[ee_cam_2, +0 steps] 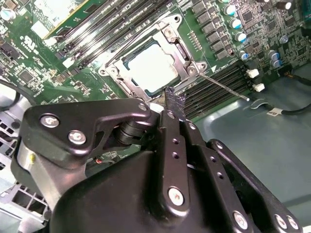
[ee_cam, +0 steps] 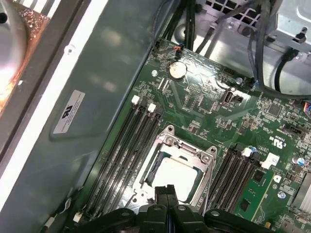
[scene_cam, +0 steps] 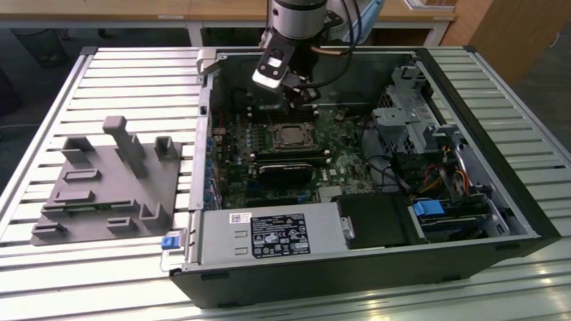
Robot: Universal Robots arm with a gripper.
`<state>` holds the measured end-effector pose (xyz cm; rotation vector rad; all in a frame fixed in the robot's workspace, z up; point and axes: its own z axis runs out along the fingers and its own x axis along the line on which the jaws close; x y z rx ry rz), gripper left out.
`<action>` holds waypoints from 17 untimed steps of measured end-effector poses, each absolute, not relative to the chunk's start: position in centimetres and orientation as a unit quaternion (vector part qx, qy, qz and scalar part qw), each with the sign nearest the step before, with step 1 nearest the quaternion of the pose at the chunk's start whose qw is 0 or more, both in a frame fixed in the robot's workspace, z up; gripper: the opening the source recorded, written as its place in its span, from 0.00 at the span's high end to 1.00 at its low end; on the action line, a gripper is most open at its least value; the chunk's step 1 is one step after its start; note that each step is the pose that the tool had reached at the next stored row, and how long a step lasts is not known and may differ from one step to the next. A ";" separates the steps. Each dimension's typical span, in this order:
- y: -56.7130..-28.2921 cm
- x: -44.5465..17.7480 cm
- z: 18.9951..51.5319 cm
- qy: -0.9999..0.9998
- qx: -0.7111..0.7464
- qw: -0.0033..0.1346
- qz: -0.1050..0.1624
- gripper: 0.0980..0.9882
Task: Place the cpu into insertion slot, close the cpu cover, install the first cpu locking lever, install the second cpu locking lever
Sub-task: 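Install the first cpu locking lever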
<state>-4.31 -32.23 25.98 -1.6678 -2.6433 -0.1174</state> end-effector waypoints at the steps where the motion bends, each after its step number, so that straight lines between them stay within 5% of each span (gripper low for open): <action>1: -32.2 -4.3 26.0 -0.847 -0.531 0.007 -0.037 0.99; 17: -32.2 -4.3 26.0 -0.874 -0.484 0.009 -0.037 0.99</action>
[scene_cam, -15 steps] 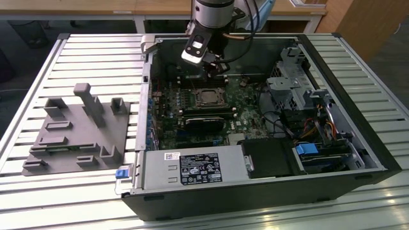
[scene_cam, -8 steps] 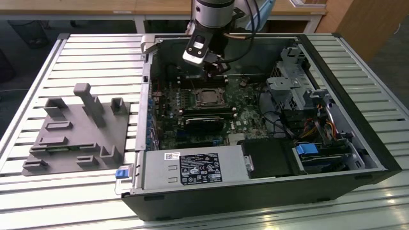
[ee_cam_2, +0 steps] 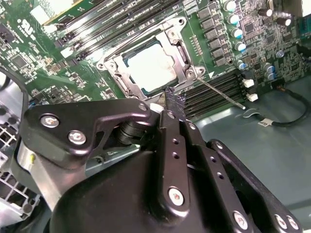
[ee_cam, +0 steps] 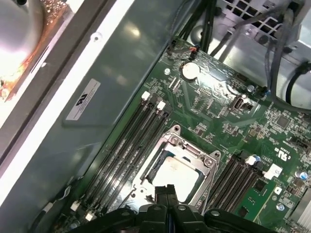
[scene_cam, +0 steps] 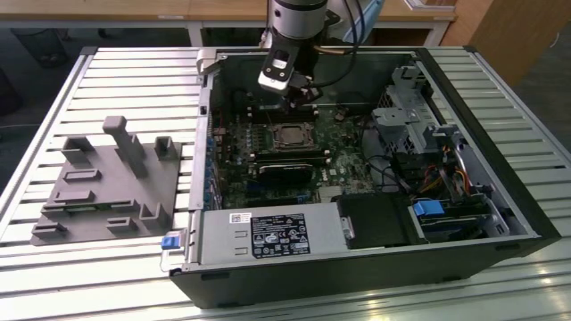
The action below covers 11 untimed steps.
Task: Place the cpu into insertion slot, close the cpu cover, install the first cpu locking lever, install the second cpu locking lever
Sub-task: 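Install the first cpu locking lever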
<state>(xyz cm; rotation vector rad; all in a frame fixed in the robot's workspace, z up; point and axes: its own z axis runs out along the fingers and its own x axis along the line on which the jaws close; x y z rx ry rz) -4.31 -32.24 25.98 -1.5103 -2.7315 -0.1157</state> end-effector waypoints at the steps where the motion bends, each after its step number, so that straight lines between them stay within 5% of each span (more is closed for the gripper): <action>1: -32.2 -4.3 26.0 -0.876 -0.480 0.009 -0.037 0.99; 11: -32.2 -4.3 26.0 -0.895 -0.445 0.011 -0.037 0.99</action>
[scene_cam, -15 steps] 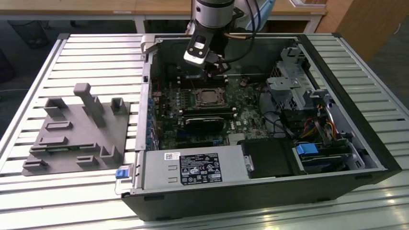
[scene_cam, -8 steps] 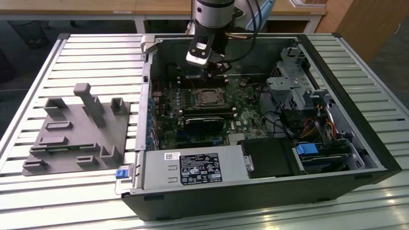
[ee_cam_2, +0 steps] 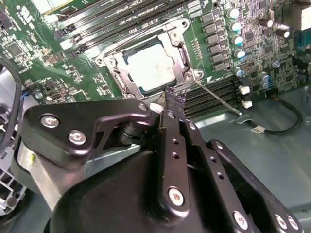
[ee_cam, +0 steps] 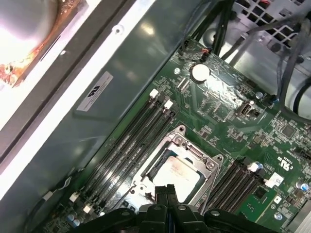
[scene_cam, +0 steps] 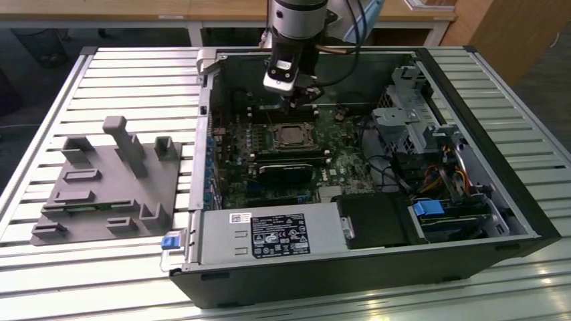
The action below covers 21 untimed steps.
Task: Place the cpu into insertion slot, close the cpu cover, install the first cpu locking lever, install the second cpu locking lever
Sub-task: 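Install the first cpu locking lever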
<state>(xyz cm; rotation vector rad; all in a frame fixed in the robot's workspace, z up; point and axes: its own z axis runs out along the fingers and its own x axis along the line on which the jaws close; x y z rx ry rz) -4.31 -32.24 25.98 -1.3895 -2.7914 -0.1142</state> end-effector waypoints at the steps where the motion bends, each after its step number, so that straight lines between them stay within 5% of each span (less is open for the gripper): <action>1: -32.2 -4.3 26.0 -0.896 -0.442 0.011 -0.037 0.99; 21: -32.3 -4.3 26.0 -0.953 -0.300 0.016 -0.034 0.99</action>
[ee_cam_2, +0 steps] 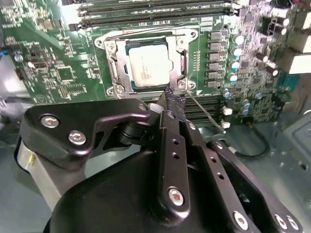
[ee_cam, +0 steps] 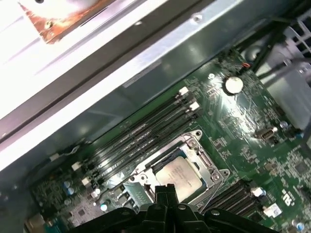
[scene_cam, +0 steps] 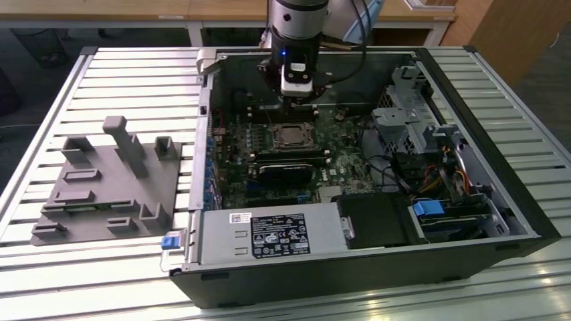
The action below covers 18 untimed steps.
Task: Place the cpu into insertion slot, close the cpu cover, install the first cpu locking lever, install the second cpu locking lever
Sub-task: 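Install the first cpu locking lever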
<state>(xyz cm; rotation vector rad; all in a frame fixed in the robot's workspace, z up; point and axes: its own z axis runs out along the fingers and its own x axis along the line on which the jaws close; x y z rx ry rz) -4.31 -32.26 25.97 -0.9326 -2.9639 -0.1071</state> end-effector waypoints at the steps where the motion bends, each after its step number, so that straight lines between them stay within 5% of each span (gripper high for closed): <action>1: -32.3 -4.3 26.0 -0.955 -0.294 0.017 -0.034 0.99; 18: -32.3 -4.3 26.0 -0.981 -0.189 0.020 -0.032 0.99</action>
